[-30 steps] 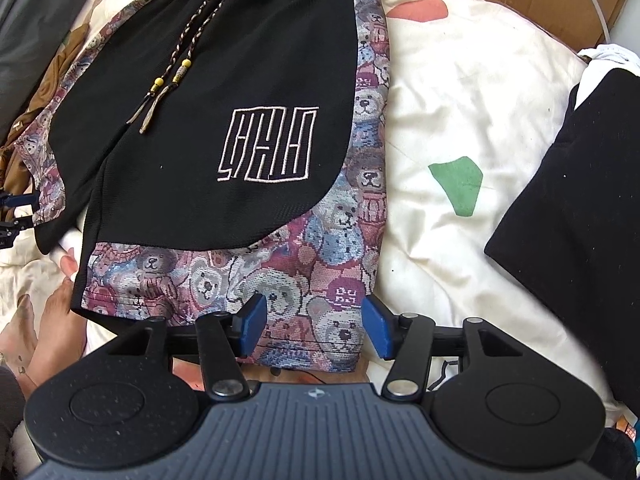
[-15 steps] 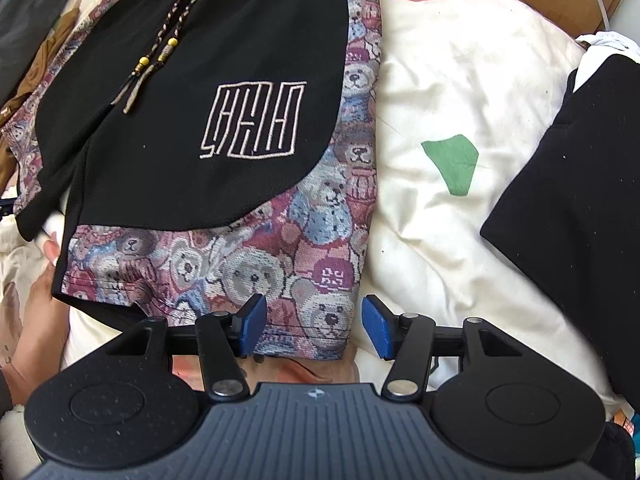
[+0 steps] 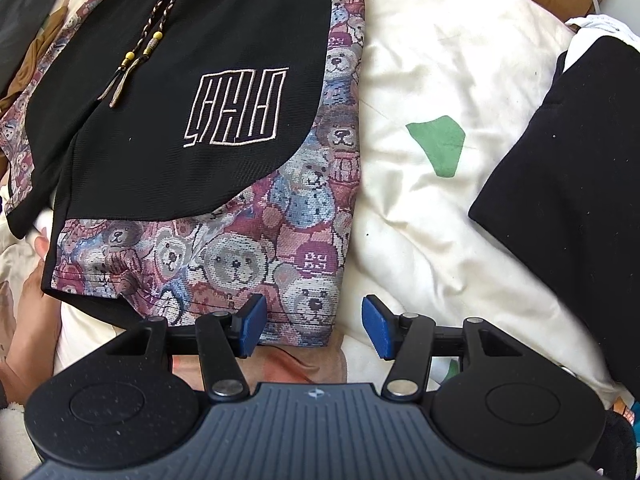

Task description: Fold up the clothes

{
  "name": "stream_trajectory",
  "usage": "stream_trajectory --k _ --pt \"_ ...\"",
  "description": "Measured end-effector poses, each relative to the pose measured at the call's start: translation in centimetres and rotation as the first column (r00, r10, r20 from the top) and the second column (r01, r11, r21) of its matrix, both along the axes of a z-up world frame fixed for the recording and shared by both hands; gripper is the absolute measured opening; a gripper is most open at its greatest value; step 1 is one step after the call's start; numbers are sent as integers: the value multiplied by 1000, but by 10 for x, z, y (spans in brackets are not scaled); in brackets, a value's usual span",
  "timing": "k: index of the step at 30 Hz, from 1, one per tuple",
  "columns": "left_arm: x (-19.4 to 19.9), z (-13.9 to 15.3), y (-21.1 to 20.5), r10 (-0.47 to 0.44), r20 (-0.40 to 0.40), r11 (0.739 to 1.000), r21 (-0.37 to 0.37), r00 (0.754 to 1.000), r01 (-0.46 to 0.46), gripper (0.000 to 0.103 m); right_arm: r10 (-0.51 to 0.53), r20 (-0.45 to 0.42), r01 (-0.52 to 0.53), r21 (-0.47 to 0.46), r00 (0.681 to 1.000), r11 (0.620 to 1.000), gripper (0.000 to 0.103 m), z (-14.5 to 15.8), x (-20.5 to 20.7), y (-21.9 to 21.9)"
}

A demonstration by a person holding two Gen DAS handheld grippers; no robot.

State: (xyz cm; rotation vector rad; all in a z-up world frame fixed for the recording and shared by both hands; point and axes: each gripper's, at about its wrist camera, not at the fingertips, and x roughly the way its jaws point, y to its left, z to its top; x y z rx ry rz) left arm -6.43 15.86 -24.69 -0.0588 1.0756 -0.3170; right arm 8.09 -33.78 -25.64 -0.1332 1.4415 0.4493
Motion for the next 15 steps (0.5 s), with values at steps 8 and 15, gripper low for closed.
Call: stream_trajectory --k 8,15 --pt "17 -16 -25 -35 3 991 -128 999 36 69 -58 -28 59 22 998 998 58 -6 -1 -10" --pt "33 -50 -48 -101 -129 988 -132 987 83 2 -110 -40 112 48 993 993 57 -11 -2 -19"
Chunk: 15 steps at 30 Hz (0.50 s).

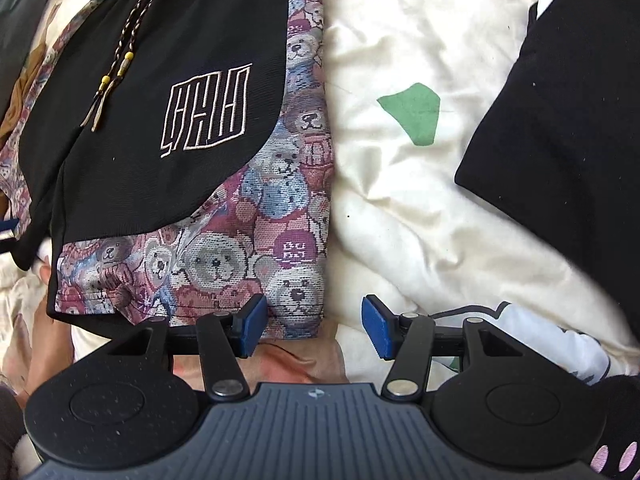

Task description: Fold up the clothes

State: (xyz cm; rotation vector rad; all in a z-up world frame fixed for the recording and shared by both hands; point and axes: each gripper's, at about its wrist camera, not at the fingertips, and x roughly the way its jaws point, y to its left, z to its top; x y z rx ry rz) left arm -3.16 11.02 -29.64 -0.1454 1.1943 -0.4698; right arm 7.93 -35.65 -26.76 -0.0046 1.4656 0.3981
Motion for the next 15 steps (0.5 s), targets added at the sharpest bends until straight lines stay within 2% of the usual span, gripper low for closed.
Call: stream_trajectory --k 4,6,7,8,10,12,15 --pt "-3 -4 -2 -34 -21 999 -7 999 34 0 3 -9 -3 6 1000 1000 57 -7 -2 4" --pt "-6 -2 -4 -53 -27 999 -5 998 53 0 16 -5 -16 8 1000 1000 51 -8 -1 6" --pt "-7 -1 -4 -58 -24 998 0 998 58 4 30 0 -30 10 1000 1000 28 -9 -1 8" --pt "-8 0 -4 -62 -21 998 4 998 62 7 46 4 -46 5 999 999 11 -8 -1 10" --pt "-8 7 0 -37 6 999 -17 999 37 21 85 11 -85 -6 996 996 5 -6 0 14" --pt "-6 15 2 -9 39 999 -42 999 11 32 113 22 -113 5 993 994 4 0 1 15" --pt "-1 26 0 10 80 998 -58 997 -6 37 125 40 -125 -9 991 992 3 9 3 10"
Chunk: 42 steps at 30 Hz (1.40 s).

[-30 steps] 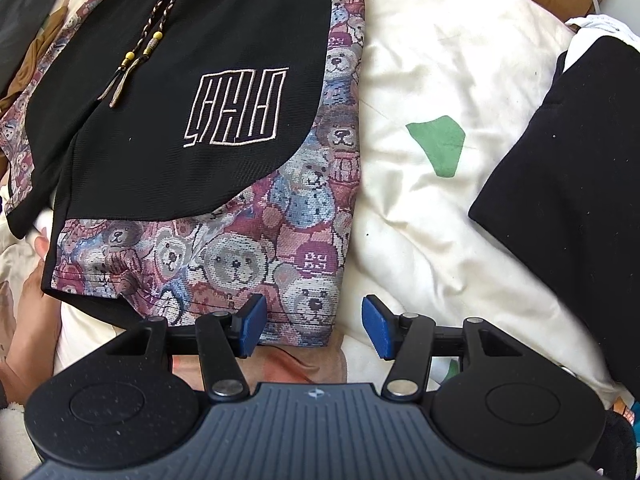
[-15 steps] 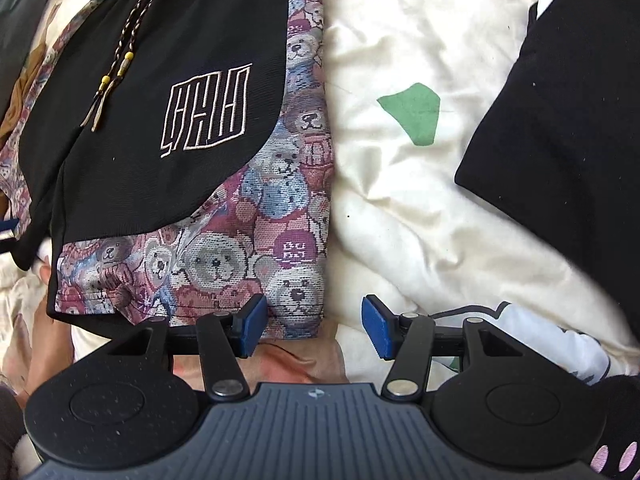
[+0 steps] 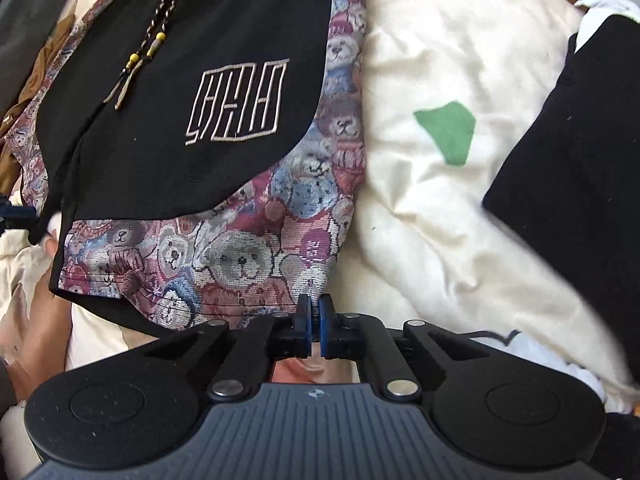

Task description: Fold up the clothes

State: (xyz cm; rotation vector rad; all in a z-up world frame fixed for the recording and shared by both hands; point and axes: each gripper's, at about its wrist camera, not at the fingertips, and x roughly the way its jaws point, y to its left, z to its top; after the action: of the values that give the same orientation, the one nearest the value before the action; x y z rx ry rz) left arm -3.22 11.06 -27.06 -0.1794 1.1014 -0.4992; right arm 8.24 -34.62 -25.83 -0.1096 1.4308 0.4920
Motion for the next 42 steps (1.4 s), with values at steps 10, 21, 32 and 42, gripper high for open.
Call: stream_trajectory --k 10,21,32,42 --pt "21 2 -47 -108 24 993 -41 994 109 49 -2 28 4 -72 1000 997 3 21 5 -10" --pt "30 -22 -90 -173 -92 978 -136 981 160 58 -111 2 111 23 994 994 57 22 8 -29" --pt "29 -45 -101 -138 -183 989 -79 973 126 49 -179 4 179 6 984 984 57 6 18 -44" --pt "28 -37 -91 -137 -187 988 -102 973 120 1 -190 -24 190 22 982 981 57 -2 18 -46"
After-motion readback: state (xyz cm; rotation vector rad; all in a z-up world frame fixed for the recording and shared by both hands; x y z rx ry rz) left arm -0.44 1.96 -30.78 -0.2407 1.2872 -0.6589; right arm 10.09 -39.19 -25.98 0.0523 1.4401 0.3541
